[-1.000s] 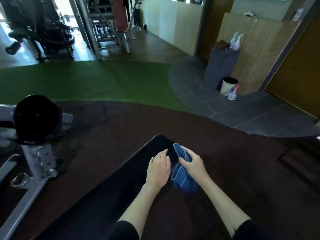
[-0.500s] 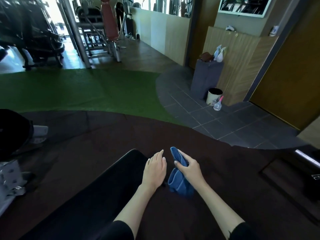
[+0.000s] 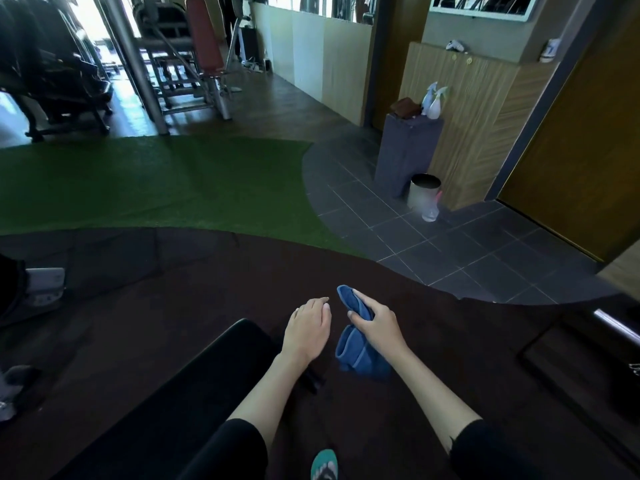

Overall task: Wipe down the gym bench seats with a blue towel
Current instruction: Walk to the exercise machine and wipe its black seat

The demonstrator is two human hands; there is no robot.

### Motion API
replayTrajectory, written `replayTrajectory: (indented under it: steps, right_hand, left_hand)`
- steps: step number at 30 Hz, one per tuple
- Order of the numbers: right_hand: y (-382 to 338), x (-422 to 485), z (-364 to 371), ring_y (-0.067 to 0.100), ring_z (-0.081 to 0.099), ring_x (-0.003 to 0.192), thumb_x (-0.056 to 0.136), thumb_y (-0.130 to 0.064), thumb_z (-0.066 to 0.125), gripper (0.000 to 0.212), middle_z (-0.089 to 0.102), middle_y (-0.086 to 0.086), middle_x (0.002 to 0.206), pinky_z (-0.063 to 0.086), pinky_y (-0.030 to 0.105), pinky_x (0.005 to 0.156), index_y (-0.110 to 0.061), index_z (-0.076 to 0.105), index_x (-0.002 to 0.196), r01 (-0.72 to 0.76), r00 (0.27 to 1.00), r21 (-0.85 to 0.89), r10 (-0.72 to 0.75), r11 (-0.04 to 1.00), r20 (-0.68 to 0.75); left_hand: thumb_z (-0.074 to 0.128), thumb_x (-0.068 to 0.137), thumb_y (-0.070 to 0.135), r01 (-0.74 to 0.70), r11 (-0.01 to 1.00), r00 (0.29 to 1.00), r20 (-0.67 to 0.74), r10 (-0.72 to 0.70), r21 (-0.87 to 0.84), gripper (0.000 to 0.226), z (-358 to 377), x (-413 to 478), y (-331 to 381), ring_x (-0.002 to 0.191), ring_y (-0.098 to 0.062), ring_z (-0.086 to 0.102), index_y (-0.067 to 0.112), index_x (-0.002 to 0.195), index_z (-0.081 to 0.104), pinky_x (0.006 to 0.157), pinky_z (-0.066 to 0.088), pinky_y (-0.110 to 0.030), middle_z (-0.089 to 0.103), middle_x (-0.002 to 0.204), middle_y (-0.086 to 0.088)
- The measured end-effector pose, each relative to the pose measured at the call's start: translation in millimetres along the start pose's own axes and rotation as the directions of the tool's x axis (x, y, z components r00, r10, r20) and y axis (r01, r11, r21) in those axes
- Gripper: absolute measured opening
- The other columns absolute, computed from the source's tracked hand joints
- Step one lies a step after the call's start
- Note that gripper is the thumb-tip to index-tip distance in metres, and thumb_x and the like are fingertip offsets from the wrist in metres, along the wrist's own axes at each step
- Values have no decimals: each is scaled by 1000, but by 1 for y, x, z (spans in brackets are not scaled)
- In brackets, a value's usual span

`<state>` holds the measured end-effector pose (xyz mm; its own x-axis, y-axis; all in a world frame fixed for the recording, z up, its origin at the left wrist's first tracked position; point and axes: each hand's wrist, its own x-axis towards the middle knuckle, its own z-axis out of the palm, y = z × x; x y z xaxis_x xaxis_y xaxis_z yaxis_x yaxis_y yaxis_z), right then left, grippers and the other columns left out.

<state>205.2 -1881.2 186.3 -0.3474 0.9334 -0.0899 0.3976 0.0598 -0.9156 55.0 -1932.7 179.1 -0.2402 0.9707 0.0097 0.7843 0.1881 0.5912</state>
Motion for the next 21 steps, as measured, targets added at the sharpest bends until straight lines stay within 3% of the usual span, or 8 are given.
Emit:
replayTrajectory:
  steps: [4, 10, 16, 21]
  right_hand:
    - [-3, 57, -6, 1, 52, 114, 86, -18, 65, 51, 58, -9, 130, 39, 11, 91, -22, 51, 134, -3, 1000, -22, 3, 1000, 16]
    - [-23, 154, -11, 1, 52, 113, 86, -19, 64, 51, 58, -9, 130, 40, 14, 92, -24, 50, 135, 9, 998, -50, -7, 999, 56]
    - [-35, 240, -9, -1, 53, 108, 87, -20, 63, 50, 59, -12, 126, 40, 11, 85, -29, 50, 134, 36, 994, -59, -30, 998, 109]
    - [-42, 313, -2, -3, 52, 106, 87, -19, 63, 50, 58, -15, 122, 38, -1, 74, -25, 50, 135, 89, 979, -54, -77, 995, 189]
  left_hand:
    - [26, 102, 28, 39, 999, 997, 68, -39, -5, 40, -1, 54, -2, 110, -17, 55, 12, 118, 59, 95, 42, -33, 61, 116, -1]
    - [27, 101, 32, 90, 995, 994, 66, -92, 30, 39, -15, 146, -9, 92, -17, 58, 12, 103, 60, 81, 47, -36, 61, 101, -1]
    - [26, 101, 33, 151, 987, 989, -3, -151, 58, 40, -27, 221, -22, 88, -17, 58, 12, 96, 60, 78, 47, -36, 59, 94, 1]
    - [27, 101, 32, 228, 971, 973, -69, -223, 79, 39, -31, 278, -35, 89, -19, 58, 12, 91, 59, 78, 46, -36, 60, 93, 0]
